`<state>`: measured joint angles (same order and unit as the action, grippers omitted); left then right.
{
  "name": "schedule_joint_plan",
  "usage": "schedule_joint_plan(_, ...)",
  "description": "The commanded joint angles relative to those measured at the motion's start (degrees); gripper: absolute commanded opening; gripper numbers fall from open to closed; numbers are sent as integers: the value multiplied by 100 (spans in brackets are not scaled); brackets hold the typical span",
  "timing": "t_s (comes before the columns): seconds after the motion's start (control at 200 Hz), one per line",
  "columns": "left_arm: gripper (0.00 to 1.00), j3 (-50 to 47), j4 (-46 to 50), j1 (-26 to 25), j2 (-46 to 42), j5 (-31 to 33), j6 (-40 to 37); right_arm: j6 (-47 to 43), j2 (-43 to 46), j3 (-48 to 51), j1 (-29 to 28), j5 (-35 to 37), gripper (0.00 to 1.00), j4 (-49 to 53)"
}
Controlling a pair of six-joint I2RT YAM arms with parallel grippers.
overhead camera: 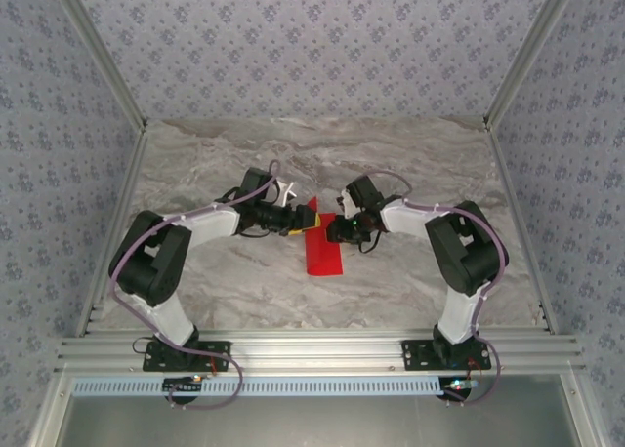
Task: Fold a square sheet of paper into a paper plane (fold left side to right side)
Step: First fold in half a square sheet of paper at the center of the table.
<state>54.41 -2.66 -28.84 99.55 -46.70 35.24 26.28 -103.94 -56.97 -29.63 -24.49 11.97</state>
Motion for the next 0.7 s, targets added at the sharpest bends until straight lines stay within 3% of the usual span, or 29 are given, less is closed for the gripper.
schedule_joint_plan(0.0, 63, 148, -162, -39, 189, -71, 86, 107, 321, 308, 194, -154, 34, -266)
schedule_joint_plan(0.3, 63, 245, -287, -79, 432, -67, 164, 393, 1316, 840, 620, -745, 54, -896)
schedule_joint_plan(0.51, 62, 314, -356, -144, 527, -55, 216, 1095, 1290, 1050, 604, -1323, 54, -1829)
schedule_joint_plan(0.695, 56, 316, -317, -150, 537, 7, 203, 1438, 1142, 1086, 445, -1431, 51, -2294)
